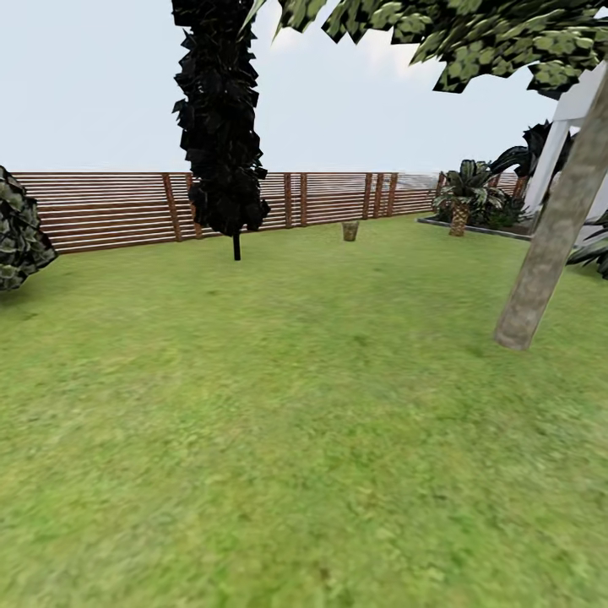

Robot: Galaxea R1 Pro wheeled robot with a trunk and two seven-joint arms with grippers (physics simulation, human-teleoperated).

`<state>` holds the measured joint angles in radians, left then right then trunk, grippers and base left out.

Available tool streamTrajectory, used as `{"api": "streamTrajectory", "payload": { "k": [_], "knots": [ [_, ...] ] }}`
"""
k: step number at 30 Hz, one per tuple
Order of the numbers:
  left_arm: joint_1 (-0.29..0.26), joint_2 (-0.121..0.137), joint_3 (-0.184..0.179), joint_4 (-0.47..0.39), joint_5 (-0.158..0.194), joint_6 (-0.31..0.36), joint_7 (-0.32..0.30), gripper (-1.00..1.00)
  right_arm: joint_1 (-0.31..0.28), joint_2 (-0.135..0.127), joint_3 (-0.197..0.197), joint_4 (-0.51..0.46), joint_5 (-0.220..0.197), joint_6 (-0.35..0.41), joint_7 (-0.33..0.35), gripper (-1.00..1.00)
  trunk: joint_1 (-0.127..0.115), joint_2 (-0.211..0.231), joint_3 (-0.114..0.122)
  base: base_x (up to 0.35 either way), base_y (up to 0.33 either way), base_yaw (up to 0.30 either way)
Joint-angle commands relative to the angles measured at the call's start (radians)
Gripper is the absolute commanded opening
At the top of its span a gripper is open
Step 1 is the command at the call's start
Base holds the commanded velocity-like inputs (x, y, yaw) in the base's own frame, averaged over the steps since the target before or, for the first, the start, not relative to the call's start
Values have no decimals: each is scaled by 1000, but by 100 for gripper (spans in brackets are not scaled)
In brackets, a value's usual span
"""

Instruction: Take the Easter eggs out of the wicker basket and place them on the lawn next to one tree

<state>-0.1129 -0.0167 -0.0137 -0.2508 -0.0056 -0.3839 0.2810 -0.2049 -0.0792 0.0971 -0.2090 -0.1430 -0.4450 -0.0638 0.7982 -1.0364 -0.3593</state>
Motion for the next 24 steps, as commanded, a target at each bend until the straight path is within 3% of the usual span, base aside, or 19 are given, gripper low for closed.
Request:
{"api": "streamTrajectory", "payload": {
  "k": [1, 24],
  "knots": [
    [-1, 0, -2, 1, -1, -3, 5, 100, -1, -1, 9, 0, -9, -3, -4, 100, 1, -1, -1, 335, 0, 0],
    [-1, 0, -2, 1, -1, -4, 5, 100, -1, 1, 12, -2, -12, -4, -4, 100, 1, -1, -1, 335, 0, 0]
  ]
}}
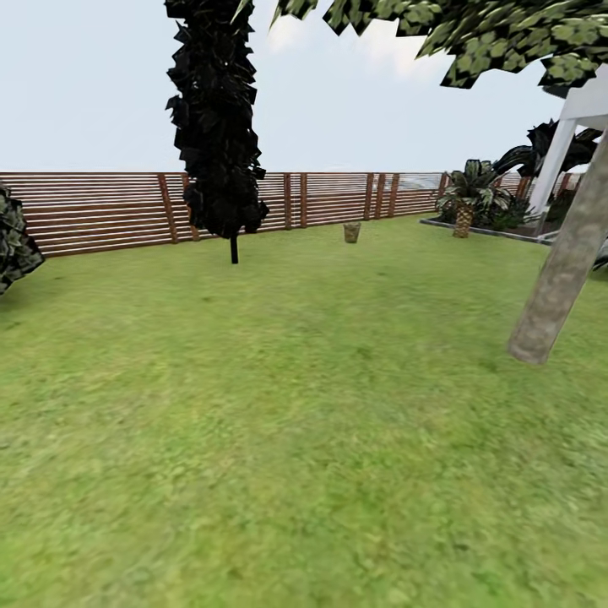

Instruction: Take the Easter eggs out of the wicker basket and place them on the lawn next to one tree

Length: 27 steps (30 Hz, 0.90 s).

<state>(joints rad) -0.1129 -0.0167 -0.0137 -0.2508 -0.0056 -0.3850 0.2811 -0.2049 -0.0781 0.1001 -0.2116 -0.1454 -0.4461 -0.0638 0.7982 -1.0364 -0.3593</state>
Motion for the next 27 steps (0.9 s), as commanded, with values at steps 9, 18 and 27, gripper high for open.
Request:
{"api": "streamTrajectory", "payload": {
  "k": [9, 18, 27],
  "knots": [
    [-1, -3, -3, 1, -2, -3, 5, 100, -1, 0, 10, 2, -8, -2, -2, 100, 1, -1, -1, 335, 0, -115],
    [-1, -2, -2, 1, -1, -3, 6, 100, -1, 0, 9, 5, -8, -2, -3, 100, 1, -1, -1, 335, 0, -35],
    [-1, 5, 8, 1, 5, -3, 6, 100, -1, -1, 9, 5, -9, -2, -2, 100, 1, -1, -1, 335, 0, 0]
  ]
}}
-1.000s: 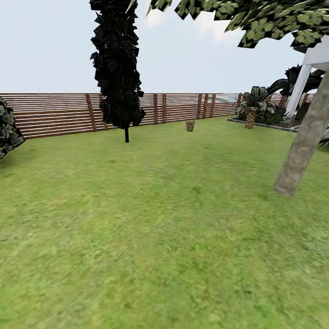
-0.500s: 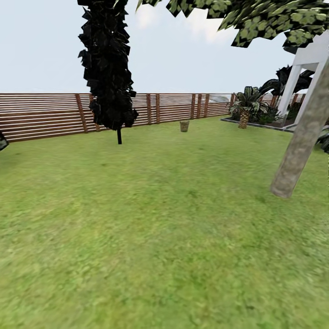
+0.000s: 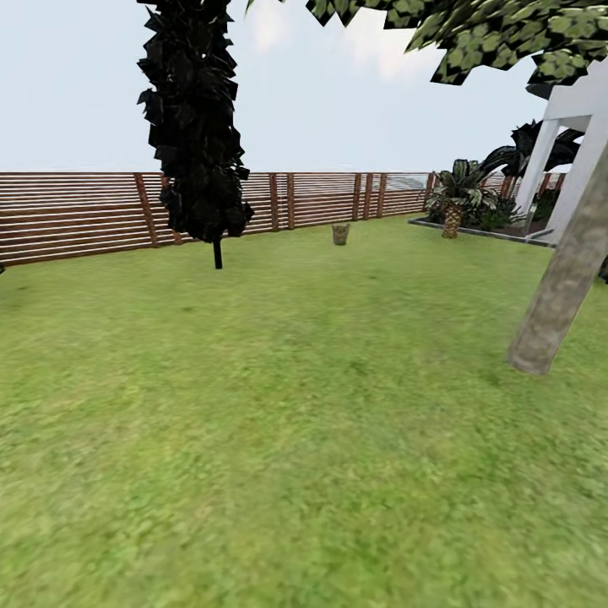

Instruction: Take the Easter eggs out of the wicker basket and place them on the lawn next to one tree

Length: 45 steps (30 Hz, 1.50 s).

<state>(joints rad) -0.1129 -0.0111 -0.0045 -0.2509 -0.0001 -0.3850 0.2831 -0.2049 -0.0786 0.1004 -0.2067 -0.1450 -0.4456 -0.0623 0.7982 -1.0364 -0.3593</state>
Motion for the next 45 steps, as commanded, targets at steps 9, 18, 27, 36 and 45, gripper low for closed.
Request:
{"api": "streamTrajectory", "payload": {
  "k": [9, 18, 27, 36, 45],
  "knots": [
    [-1, -9, -11, 1, -5, -4, 4, 100, -1, -1, 8, 5, -10, -2, -4, 100, 1, -1, -1, 335, 0, 0],
    [-1, -9, -11, 1, -6, -6, 4, 100, -1, -1, 8, -2, -10, -2, -4, 100, 1, -1, -1, 335, 0, 0],
    [-1, -10, -11, 1, -7, -6, 4, 100, -1, -1, 8, -4, -10, -2, -4, 100, 1, -1, -1, 335, 0, 0],
    [-1, -10, -12, 1, -7, -6, 4, 100, -1, -1, 10, -4, -7, -3, -4, 100, 1, -1, -1, 335, 0, 0],
    [-1, -10, -12, 4, -8, -5, 3, 100, -1, -1, 10, -5, -6, -4, -4, 100, 1, -1, -1, 335, 0, 0]
  ]
}}
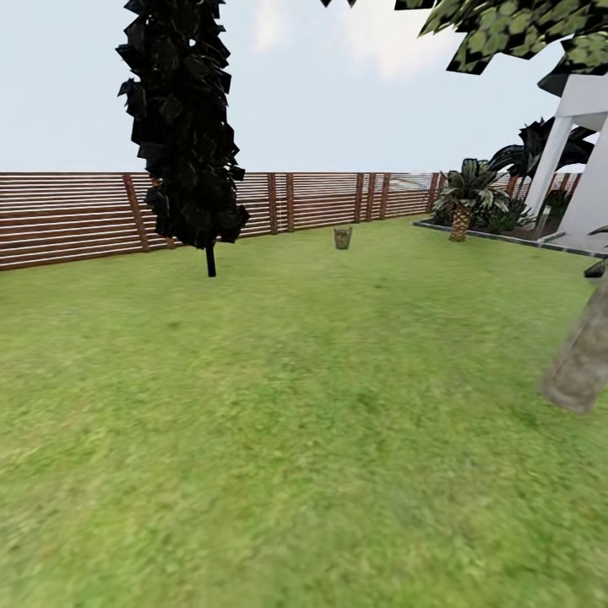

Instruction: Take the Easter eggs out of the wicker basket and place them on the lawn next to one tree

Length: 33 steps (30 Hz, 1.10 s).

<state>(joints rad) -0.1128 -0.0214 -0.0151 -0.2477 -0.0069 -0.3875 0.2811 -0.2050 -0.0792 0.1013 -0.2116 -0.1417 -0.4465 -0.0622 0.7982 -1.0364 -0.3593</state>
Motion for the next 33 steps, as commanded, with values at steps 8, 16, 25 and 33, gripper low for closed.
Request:
{"api": "streamTrajectory", "payload": {
  "k": [8, 16, 25, 33],
  "knots": [
    [-1, -2, -2, 19, -1, -3, 4, 100, -1, 0, 10, 3, -7, -2, -4, 100, 1, -1, -1, 335, 0, 0],
    [-1, -2, -2, 19, -1, -2, 4, 100, -1, 1, 11, 5, -6, -2, -4, 100, 1, -1, -1, 335, 0, 0],
    [-1, -2, -2, 20, -1, -2, 4, 100, -1, 1, 11, 2, -8, -3, -3, 100, 1, -1, -1, 335, 0, -46],
    [-1, -2, -2, 20, -1, -2, 4, 100, -1, 1, 12, 7, -7, -3, -4, 100, 1, -1, -1, 335, 0, -102]
  ]
}}
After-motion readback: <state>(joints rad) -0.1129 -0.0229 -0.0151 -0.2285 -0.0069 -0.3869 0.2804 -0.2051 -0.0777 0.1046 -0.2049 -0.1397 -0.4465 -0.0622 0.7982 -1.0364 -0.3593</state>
